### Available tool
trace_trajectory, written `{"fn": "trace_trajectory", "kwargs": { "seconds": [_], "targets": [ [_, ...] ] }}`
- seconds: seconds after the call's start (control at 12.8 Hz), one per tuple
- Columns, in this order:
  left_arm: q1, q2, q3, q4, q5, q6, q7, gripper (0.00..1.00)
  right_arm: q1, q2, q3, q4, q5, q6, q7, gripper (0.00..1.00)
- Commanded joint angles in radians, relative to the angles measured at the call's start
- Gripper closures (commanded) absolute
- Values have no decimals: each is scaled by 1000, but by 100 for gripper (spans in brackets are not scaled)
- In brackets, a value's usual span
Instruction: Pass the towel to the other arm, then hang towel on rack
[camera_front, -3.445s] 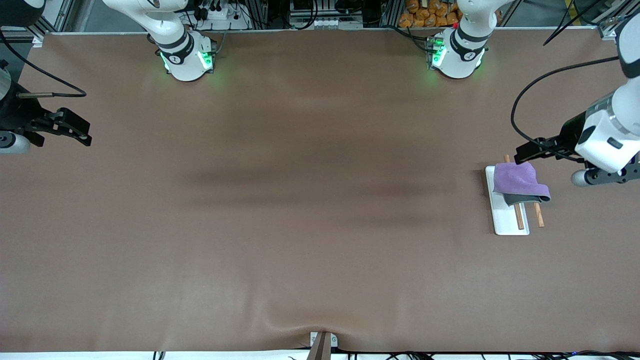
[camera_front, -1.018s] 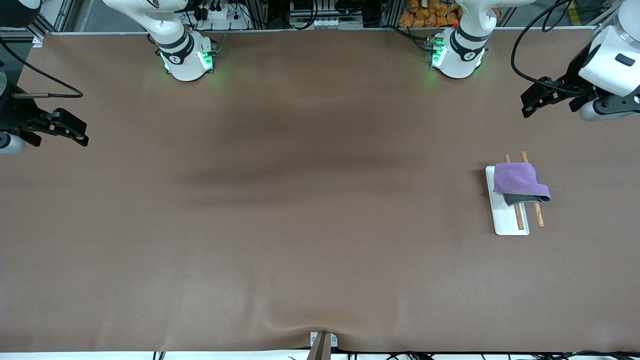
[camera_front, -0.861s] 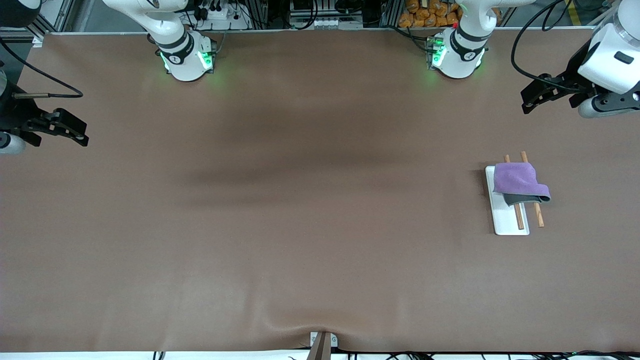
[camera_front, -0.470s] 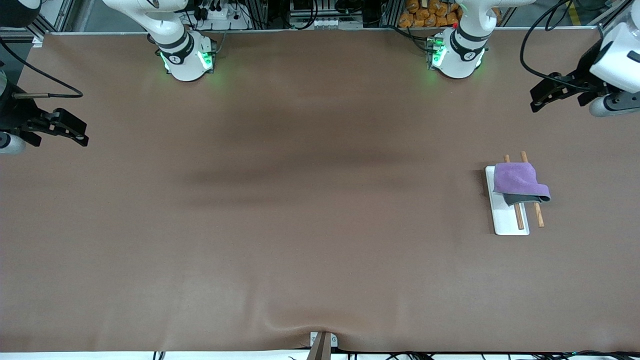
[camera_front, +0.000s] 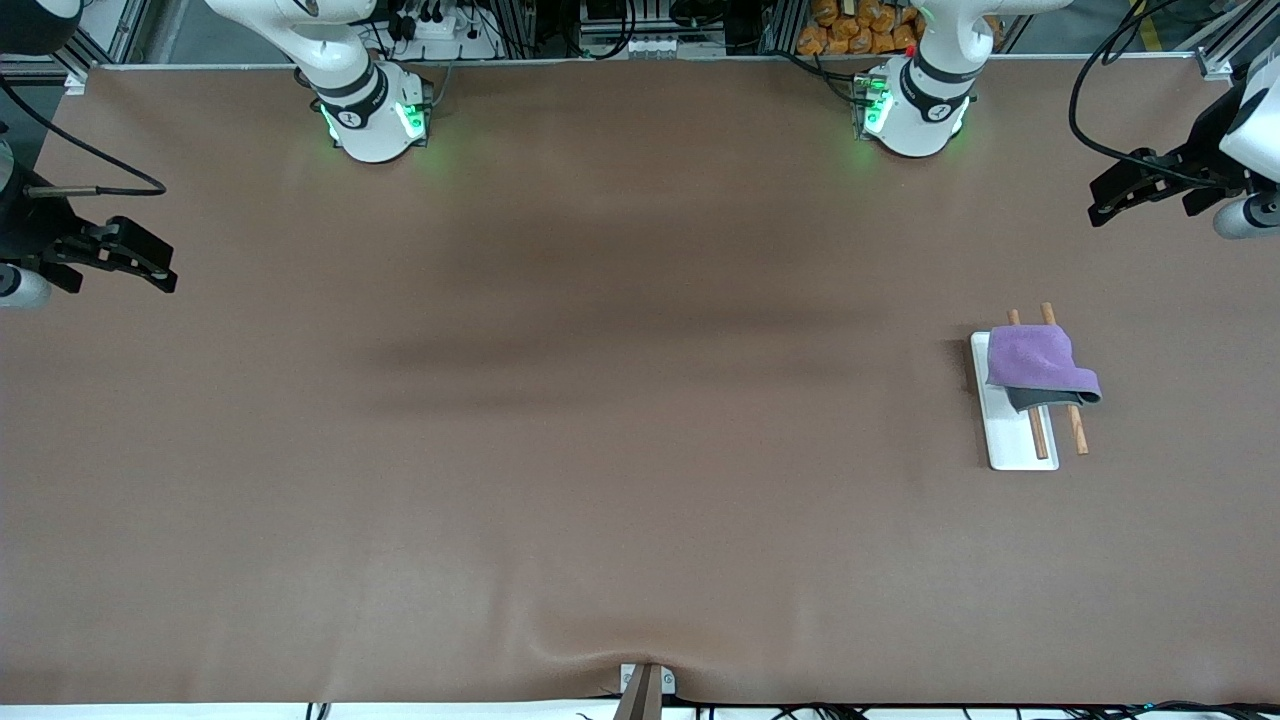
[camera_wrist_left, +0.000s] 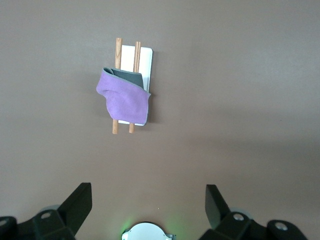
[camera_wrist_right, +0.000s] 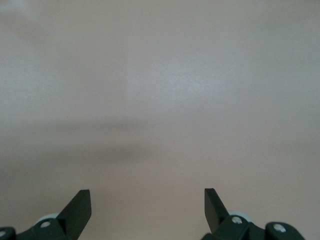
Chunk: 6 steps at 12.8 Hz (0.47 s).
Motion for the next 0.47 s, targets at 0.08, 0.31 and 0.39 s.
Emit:
{"fn": "trace_trajectory", "kwargs": {
  "seconds": [0.08, 0.31, 0.39],
  "targets": [
    [-21, -20, 12, -15, 7, 23, 12, 0, -12, 16, 8, 31, -6, -19, -11, 0],
    [-21, -17, 12, -10, 7, 23, 14, 0, -12, 16, 8, 31, -6, -19, -11, 0],
    [-21, -17, 12, -10, 7, 23, 14, 0, -12, 16, 8, 32, -6, -19, -11, 0]
  ]
}}
